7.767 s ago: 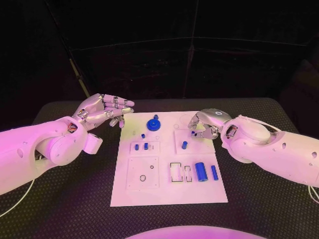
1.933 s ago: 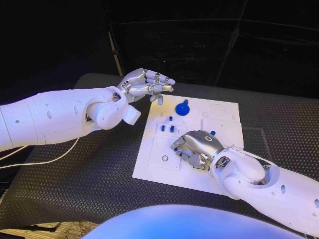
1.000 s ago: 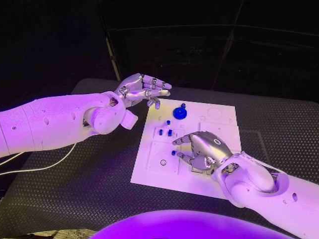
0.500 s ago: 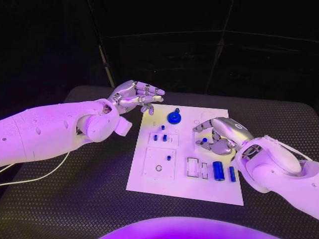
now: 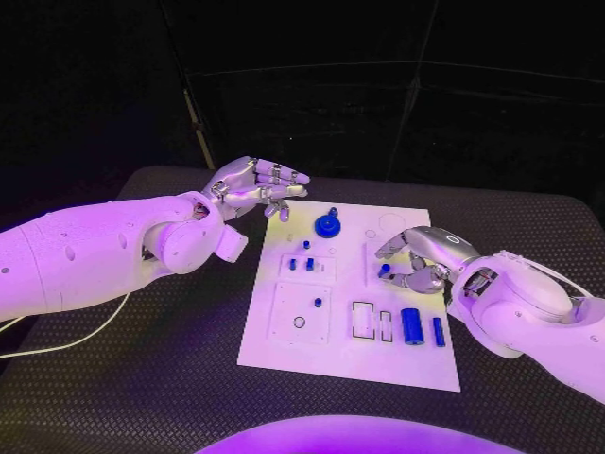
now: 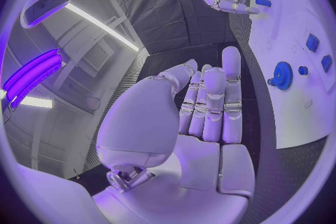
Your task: Assemble the parts on the task board
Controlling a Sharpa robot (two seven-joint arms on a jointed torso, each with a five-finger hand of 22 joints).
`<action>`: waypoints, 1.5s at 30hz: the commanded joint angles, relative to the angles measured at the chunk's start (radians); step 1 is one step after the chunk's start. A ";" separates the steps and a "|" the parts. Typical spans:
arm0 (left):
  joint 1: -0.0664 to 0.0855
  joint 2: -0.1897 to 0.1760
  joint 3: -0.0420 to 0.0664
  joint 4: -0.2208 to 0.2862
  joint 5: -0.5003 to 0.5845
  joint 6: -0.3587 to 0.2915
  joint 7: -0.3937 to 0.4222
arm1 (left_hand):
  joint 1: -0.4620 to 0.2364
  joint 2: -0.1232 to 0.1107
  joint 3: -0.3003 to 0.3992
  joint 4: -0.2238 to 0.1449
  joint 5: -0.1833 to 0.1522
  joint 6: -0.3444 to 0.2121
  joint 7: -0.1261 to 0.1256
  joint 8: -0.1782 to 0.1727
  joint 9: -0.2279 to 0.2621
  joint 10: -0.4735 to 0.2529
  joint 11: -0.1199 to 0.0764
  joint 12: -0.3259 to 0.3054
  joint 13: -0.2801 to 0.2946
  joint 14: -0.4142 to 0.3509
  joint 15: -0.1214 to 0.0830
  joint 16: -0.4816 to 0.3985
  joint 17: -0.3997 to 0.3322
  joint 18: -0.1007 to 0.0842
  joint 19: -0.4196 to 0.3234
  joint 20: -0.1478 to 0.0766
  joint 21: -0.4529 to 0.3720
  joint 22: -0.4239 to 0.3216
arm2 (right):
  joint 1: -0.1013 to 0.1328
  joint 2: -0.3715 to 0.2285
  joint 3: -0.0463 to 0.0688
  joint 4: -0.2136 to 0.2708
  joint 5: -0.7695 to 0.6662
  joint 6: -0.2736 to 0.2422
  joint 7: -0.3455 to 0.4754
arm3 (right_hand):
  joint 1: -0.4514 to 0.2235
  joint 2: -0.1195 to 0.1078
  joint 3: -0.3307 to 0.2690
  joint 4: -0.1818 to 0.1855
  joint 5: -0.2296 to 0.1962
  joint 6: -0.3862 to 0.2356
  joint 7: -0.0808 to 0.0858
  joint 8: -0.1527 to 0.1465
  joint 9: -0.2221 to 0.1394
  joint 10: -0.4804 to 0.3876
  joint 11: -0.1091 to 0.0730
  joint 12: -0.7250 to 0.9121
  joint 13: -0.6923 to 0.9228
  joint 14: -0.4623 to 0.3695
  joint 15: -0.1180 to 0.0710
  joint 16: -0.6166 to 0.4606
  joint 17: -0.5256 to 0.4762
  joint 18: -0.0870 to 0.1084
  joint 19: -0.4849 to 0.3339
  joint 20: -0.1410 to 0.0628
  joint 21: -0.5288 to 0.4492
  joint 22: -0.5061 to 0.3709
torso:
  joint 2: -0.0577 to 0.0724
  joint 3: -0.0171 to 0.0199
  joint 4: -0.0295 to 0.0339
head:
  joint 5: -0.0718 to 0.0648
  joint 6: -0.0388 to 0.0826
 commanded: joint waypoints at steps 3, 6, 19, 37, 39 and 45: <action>0.001 0.000 0.001 0.001 0.005 0.013 0.002 | -0.007 0.000 -0.006 0.001 -0.002 -0.003 0.003 0.002 -0.001 -0.008 -0.001 0.004 0.001 -0.006 -0.002 -0.007 -0.001 0.015 -0.005 0.002 -0.005 -0.001 | 0.002 0.005 0.001 0.001 -0.010 0.070 -0.024 | 0.006 0.023 -0.009 0.003 -0.001 0.023 -0.002 0.006 0.003 0.028 -0.006 0.025 0.001 0.025 0.000 -0.004 -0.006 -0.014 0.017 -0.003 0.000 0.009 | 0.001 -0.0005 -0.0001 | 0.000 -0.003; 0.001 0.000 0.001 0.001 0.005 0.013 0.002 | -0.007 0.000 -0.006 0.001 -0.002 -0.003 0.003 0.002 -0.001 -0.008 -0.001 0.004 0.001 -0.006 -0.002 -0.007 -0.001 0.015 -0.005 0.002 -0.005 -0.001 | 0.002 0.008 0.001 -0.001 -0.011 0.083 -0.028 | 0.013 0.032 -0.004 0.005 0.002 0.043 0.000 0.010 0.005 0.056 -0.008 0.038 0.000 0.028 -0.002 0.000 0.000 -0.017 0.027 -0.005 0.008 0.022 | 0.000 -0.0004 -0.0005 | -0.001 -0.004; 0.001 -0.001 0.001 0.001 0.005 0.013 0.002 | -0.007 0.000 -0.006 0.001 -0.002 -0.003 0.003 0.002 -0.001 -0.008 -0.001 0.004 0.001 -0.006 -0.002 -0.007 -0.001 0.015 -0.005 0.002 -0.005 -0.001 | 0.002 0.020 0.001 -0.005 -0.021 0.102 -0.034 | 0.037 0.058 0.048 0.018 -0.002 0.137 -0.023 0.033 0.010 0.194 -0.039 0.050 -0.002 0.034 -0.027 0.011 0.014 -0.022 0.050 -0.025 0.030 0.056 | 0.000 0.0006 -0.0010 | 0.000 -0.009; 0.001 -0.004 0.001 0.002 0.005 0.015 0.001 | -0.007 0.004 -0.006 0.001 -0.002 -0.002 0.003 0.003 0.000 -0.008 -0.001 0.006 0.002 -0.006 -0.002 -0.007 -0.003 0.015 -0.005 0.003 -0.007 -0.003 | 0.002 0.013 0.001 0.022 -0.050 0.013 -0.026 | 0.097 0.078 0.155 -0.041 -0.044 0.170 -0.027 0.026 0.005 0.252 -0.049 0.030 0.001 0.041 -0.037 0.028 0.040 -0.029 0.067 -0.040 0.063 0.101 | -0.002 0.0009 -0.0022 | -0.004 -0.011; 0.001 -0.004 0.001 0.002 0.005 0.015 0.001 | -0.007 0.004 -0.006 0.001 -0.002 -0.002 0.003 0.003 0.000 -0.008 -0.001 0.006 0.002 -0.006 -0.002 -0.007 -0.003 0.015 -0.005 0.003 -0.007 -0.003 | 0.002 0.007 0.001 0.034 -0.048 0.003 -0.021 | 0.097 0.077 0.158 -0.043 -0.043 0.170 -0.027 0.025 0.005 0.253 -0.049 0.029 0.001 0.041 -0.037 0.028 0.041 -0.030 0.068 -0.040 0.065 0.104 | -0.002 0.0006 -0.0022 | -0.005 -0.010; 0.001 -0.004 0.000 0.001 0.005 0.015 0.001 | -0.007 0.004 -0.006 0.001 -0.002 -0.002 0.003 0.003 0.000 -0.008 -0.001 0.006 0.002 -0.006 -0.002 -0.007 -0.003 0.015 -0.005 0.003 -0.007 -0.003 | 0.002 -0.007 0.028 0.084 -0.033 -0.024 -0.010 | 0.097 0.074 0.167 -0.049 -0.042 0.171 -0.026 0.023 0.004 0.255 -0.048 0.027 0.001 0.041 -0.037 0.029 0.041 -0.030 0.068 -0.040 0.068 0.108 | -0.001 0.0000 -0.0001 | -0.006 -0.008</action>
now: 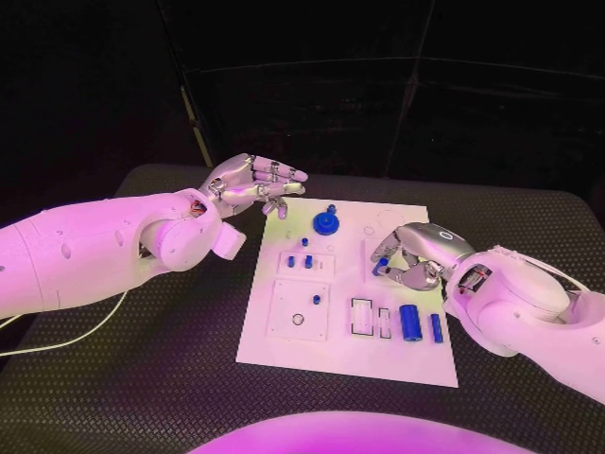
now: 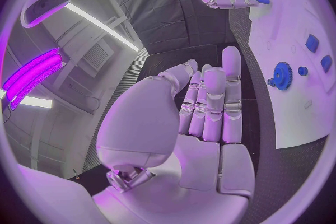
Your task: Assemble the parts on the task board
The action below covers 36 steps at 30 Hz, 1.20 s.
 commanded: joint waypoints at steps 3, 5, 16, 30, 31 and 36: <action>0.001 -0.001 0.001 0.000 0.005 0.011 0.004 | -0.007 0.006 -0.006 0.001 -0.002 -0.002 0.003 0.003 0.000 -0.008 -0.001 0.007 0.001 -0.007 -0.002 -0.004 -0.002 0.015 -0.005 0.003 -0.004 -0.002 | 0.003 -0.008 0.023 0.049 0.018 -0.057 0.029 | 0.004 -0.004 0.010 -0.003 0.004 0.007 0.001 -0.004 -0.001 0.036 -0.029 -0.002 0.005 0.044 -0.008 0.006 0.001 -0.015 0.004 -0.001 0.008 0.003 | 0.000 -0.0013 0.0017 | 0.001 0.001; 0.001 -0.001 0.001 0.000 0.005 0.011 0.004 | -0.007 0.006 -0.006 0.001 -0.002 -0.002 0.003 0.003 0.000 -0.008 -0.001 0.007 0.001 -0.007 -0.002 -0.004 -0.002 0.015 -0.005 0.003 -0.004 -0.002 | 0.003 -0.010 0.031 0.071 0.026 -0.062 0.032 | 0.003 -0.005 0.014 -0.006 0.005 0.008 0.001 -0.005 -0.002 0.037 -0.028 -0.003 0.005 0.044 -0.008 0.007 0.003 -0.015 0.004 -0.001 0.010 0.005 | 0.001 -0.0020 0.0030 | 0.002 0.001; 0.001 0.005 0.001 0.001 0.005 0.010 0.004 | -0.007 0.006 -0.006 0.001 -0.002 -0.002 0.003 0.003 0.000 -0.008 -0.001 0.007 0.001 -0.007 -0.002 -0.004 -0.002 0.015 -0.005 0.003 -0.004 -0.002 | 0.003 0.076 0.037 0.103 0.049 -0.030 0.071 | 0.002 -0.007 0.022 -0.012 0.011 0.009 0.002 -0.007 -0.002 0.038 -0.028 -0.006 0.005 0.045 -0.008 0.009 0.005 -0.016 0.004 0.000 0.014 0.009 | 0.002 -0.0033 0.0042 | 0.017 -0.007; 0.002 0.012 0.001 -0.015 0.005 0.010 0.006 | -0.007 0.007 -0.006 0.000 -0.002 -0.002 0.002 0.003 0.000 -0.009 -0.001 0.008 0.001 -0.006 -0.002 -0.003 -0.001 0.015 -0.005 0.003 -0.004 -0.003 | 0.002 0.197 -0.077 0.036 0.061 0.033 0.151 | -0.010 -0.014 0.025 -0.014 0.015 0.010 0.003 -0.010 -0.003 0.040 -0.026 -0.009 0.006 0.044 -0.006 0.007 0.002 -0.015 -0.001 0.001 0.013 0.005 | 0.002 0.0008 -0.0011 | 0.044 -0.027; 0.002 0.013 0.001 -0.019 0.005 0.009 0.006 | -0.007 0.007 -0.006 0.000 -0.002 -0.002 0.002 0.003 0.000 -0.009 -0.001 0.008 0.001 -0.006 -0.002 -0.003 -0.001 0.015 -0.005 0.003 -0.004 -0.003 | 0.002 0.202 -0.084 0.032 0.057 0.041 0.154 | -0.011 -0.014 0.025 -0.015 0.016 0.010 0.003 -0.010 -0.003 0.040 -0.026 -0.009 0.006 0.044 -0.006 0.008 0.003 -0.015 -0.001 0.001 0.014 0.005 | 0.002 0.0012 -0.0014 | 0.045 -0.029; 0.002 0.016 0.001 -0.028 0.005 0.009 0.008 | -0.007 0.007 -0.006 0.000 -0.002 -0.002 0.002 0.003 0.000 -0.009 -0.001 0.008 0.001 -0.006 -0.002 -0.003 -0.001 0.015 -0.005 0.003 -0.004 -0.003 | 0.002 0.220 -0.104 0.006 0.036 0.065 0.160 | -0.011 -0.015 0.025 -0.015 0.016 0.010 0.003 -0.010 -0.003 0.040 -0.026 -0.009 0.006 0.044 -0.006 0.008 0.003 -0.015 -0.001 0.001 0.014 0.006 | 0.002 -0.0005 0.0004 | 0.044 -0.032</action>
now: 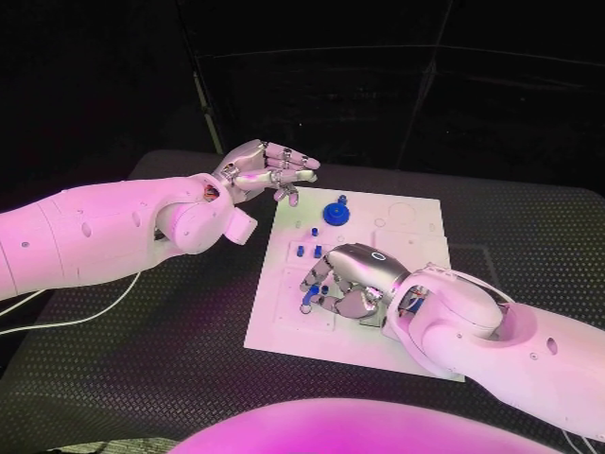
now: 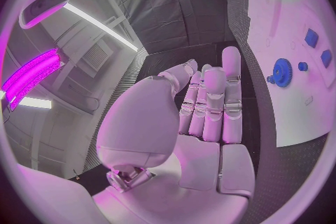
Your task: Assemble the parts on the task board
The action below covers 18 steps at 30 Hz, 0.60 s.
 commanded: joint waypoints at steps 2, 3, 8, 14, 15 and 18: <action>0.001 0.004 0.001 -0.004 0.005 0.009 0.008 | -0.007 0.007 -0.006 0.000 -0.002 -0.002 0.002 0.003 0.000 -0.009 -0.001 0.004 0.001 -0.007 -0.002 -0.003 0.000 0.015 -0.005 0.003 -0.004 -0.001 | 0.002 0.012 -0.007 -0.018 -0.022 0.044 0.034 | -0.003 -0.006 0.005 -0.003 0.006 0.006 0.000 -0.005 -0.001 0.036 -0.030 0.006 0.000 0.044 -0.006 0.003 0.000 -0.015 -0.001 0.001 0.003 -0.001 | 0.000 0.0001 0.0002 | 0.004 -0.004; 0.001 0.004 0.001 -0.006 0.005 0.010 0.008 | -0.007 0.007 -0.006 0.000 -0.002 -0.002 0.002 0.003 0.000 -0.009 -0.001 0.004 0.001 -0.007 -0.002 -0.003 0.000 0.015 -0.005 0.003 -0.004 -0.001 | 0.001 0.015 -0.008 -0.022 -0.024 0.045 0.035 | -0.003 -0.006 0.005 -0.004 0.007 0.006 0.000 -0.005 -0.001 0.036 -0.030 0.006 0.000 0.044 -0.006 0.004 0.002 -0.015 -0.001 0.001 0.004 0.000 | 0.001 0.0005 0.0002 | 0.005 -0.004; 0.001 0.008 0.001 -0.012 0.005 0.011 0.009 | -0.006 0.008 -0.006 -0.001 -0.002 -0.002 0.003 0.003 0.000 -0.009 -0.001 0.005 0.001 -0.007 -0.002 -0.004 -0.001 0.015 -0.005 0.003 -0.005 -0.002 | 0.001 0.030 -0.012 -0.040 -0.038 0.040 0.031 | -0.003 -0.007 0.005 -0.004 0.007 0.006 0.000 -0.005 -0.001 0.036 -0.030 0.006 0.000 0.044 -0.006 0.004 0.002 -0.015 -0.001 0.001 0.004 0.000 | 0.000 0.0010 -0.0004 | 0.005 -0.004; 0.001 0.010 0.001 -0.015 0.005 0.012 0.009 | -0.006 0.008 -0.006 -0.001 -0.002 -0.002 0.003 0.003 0.000 -0.009 -0.001 0.005 0.001 -0.007 -0.002 -0.004 -0.001 0.015 -0.005 0.003 -0.005 -0.002 | 0.000 0.040 -0.021 -0.051 -0.069 0.020 0.012 | -0.004 -0.006 0.006 -0.004 0.009 0.006 0.000 -0.006 -0.001 0.036 -0.030 0.005 0.000 0.044 -0.006 0.003 0.001 -0.015 -0.002 0.001 0.004 0.000 | 0.001 0.0006 -0.0001 | 0.006 -0.005; 0.001 0.010 0.001 -0.015 0.005 0.013 0.009 | -0.006 0.008 -0.006 -0.001 -0.002 -0.002 0.003 0.003 0.000 -0.009 -0.001 0.005 0.001 -0.007 -0.002 -0.004 -0.001 0.015 -0.005 0.003 -0.005 -0.002 | 0.000 0.042 -0.022 -0.053 -0.072 0.018 0.010 | -0.005 -0.006 0.006 -0.004 0.010 0.006 -0.001 -0.006 -0.001 0.037 -0.030 0.005 0.000 0.044 -0.006 0.004 0.002 -0.015 -0.001 0.001 0.005 0.001 | 0.001 0.0007 0.0002 | 0.007 -0.005; 0.001 0.011 0.001 -0.015 0.005 0.013 0.009 | -0.006 0.008 -0.006 -0.001 -0.002 -0.002 0.003 0.003 0.000 -0.009 -0.001 0.005 0.001 -0.007 -0.002 -0.004 -0.001 0.015 -0.005 0.003 -0.005 -0.002 | 0.000 0.044 -0.023 -0.058 -0.079 0.017 0.005 | -0.005 -0.006 0.006 -0.005 0.010 0.006 -0.001 -0.006 -0.001 0.037 -0.030 0.005 0.000 0.044 -0.006 0.004 0.002 -0.015 -0.001 0.001 0.005 0.002 | 0.000 -0.0006 0.0007 | 0.007 -0.006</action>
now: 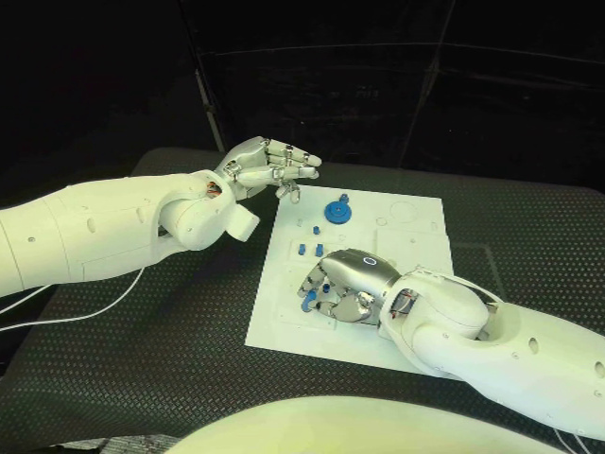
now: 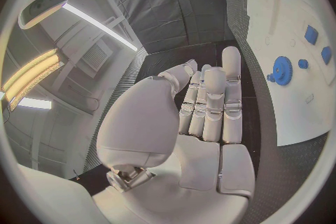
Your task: Assemble the parts on the task board
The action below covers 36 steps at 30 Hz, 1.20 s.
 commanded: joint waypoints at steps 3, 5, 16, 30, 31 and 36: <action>0.001 0.001 0.001 0.000 0.005 0.012 0.008 | -0.003 0.004 -0.006 -0.001 -0.002 -0.002 0.002 0.003 0.000 -0.006 0.002 0.005 0.001 -0.007 -0.002 -0.004 -0.001 0.015 -0.005 0.003 -0.005 -0.001 | 0.001 0.005 -0.001 -0.007 -0.037 -0.002 -0.012 | 0.002 0.001 0.004 -0.002 0.006 0.006 -0.001 -0.006 -0.001 0.037 -0.030 0.002 0.000 0.044 -0.006 0.004 0.001 -0.015 -0.001 0.001 0.005 0.002 | 0.001 -0.0016 0.0005 | 0.000 -0.002; 0.001 0.001 0.001 0.000 0.005 0.012 0.008 | -0.003 0.004 -0.006 -0.001 -0.002 -0.002 0.002 0.003 0.000 -0.006 0.002 0.005 0.001 -0.007 -0.002 -0.004 -0.001 0.015 -0.005 0.003 -0.005 -0.001 | 0.001 0.007 -0.002 -0.010 -0.038 0.005 -0.014 | 0.002 0.001 0.004 -0.002 0.006 0.006 -0.001 -0.006 -0.001 0.037 -0.030 0.002 0.000 0.044 -0.006 0.004 0.001 -0.015 -0.001 0.001 0.005 0.002 | 0.001 -0.0011 0.0002 | 0.002 -0.002; 0.001 0.000 0.001 0.001 0.005 0.013 0.007 | -0.003 0.004 -0.006 -0.001 -0.002 -0.002 0.002 0.003 0.000 -0.006 0.002 0.005 0.001 -0.007 -0.002 -0.004 -0.001 0.015 -0.005 0.003 -0.005 -0.001 | 0.001 0.016 -0.003 -0.021 -0.039 0.021 -0.031 | 0.001 0.001 0.005 -0.003 0.007 0.006 -0.001 -0.006 -0.001 0.037 -0.030 0.002 0.000 0.044 -0.006 0.004 0.001 -0.015 -0.002 0.001 0.005 0.001 | 0.000 -0.0012 -0.0002 | 0.003 -0.006; 0.001 0.000 0.001 0.001 0.005 0.014 0.005 | -0.003 0.004 -0.006 -0.001 -0.002 -0.002 0.002 0.003 0.000 -0.006 0.002 0.005 0.001 -0.007 -0.002 -0.004 -0.001 0.015 -0.005 0.003 -0.005 -0.001 | 0.001 0.023 -0.027 -0.033 -0.054 0.053 -0.050 | 0.000 0.001 0.007 -0.006 0.007 0.008 -0.001 -0.006 -0.001 0.038 -0.030 0.001 0.001 0.044 -0.006 0.003 -0.001 -0.015 -0.003 0.001 0.005 0.000 | 0.000 -0.0014 0.0001 | 0.008 -0.017; 0.001 0.000 0.001 0.001 0.005 0.013 0.005 | -0.003 0.004 -0.006 -0.001 -0.002 -0.002 0.002 0.003 0.000 -0.006 0.002 0.005 0.001 -0.007 -0.002 -0.004 -0.001 0.015 -0.005 0.003 -0.005 -0.001 | 0.001 0.024 -0.029 -0.034 -0.054 0.056 -0.049 | 0.000 0.001 0.007 -0.006 0.007 0.008 -0.001 -0.006 -0.001 0.038 -0.030 0.001 0.001 0.044 -0.006 0.003 -0.001 -0.015 -0.003 0.001 0.005 0.000 | 0.000 -0.0011 0.0000 | 0.009 -0.018; 0.001 0.000 0.001 0.001 0.005 0.014 0.005 | -0.003 0.004 -0.006 -0.001 -0.002 -0.002 0.002 0.003 0.000 -0.006 0.002 0.005 0.001 -0.007 -0.002 -0.004 -0.001 0.015 -0.005 0.003 -0.005 -0.001 | 0.000 0.027 -0.033 -0.036 -0.054 0.062 -0.050 | 0.000 0.000 0.007 -0.007 0.006 0.008 -0.001 -0.006 -0.001 0.038 -0.030 0.001 0.001 0.044 -0.006 0.003 -0.001 -0.015 -0.003 0.001 0.005 0.001 | 0.000 -0.0008 0.0003 | 0.009 -0.019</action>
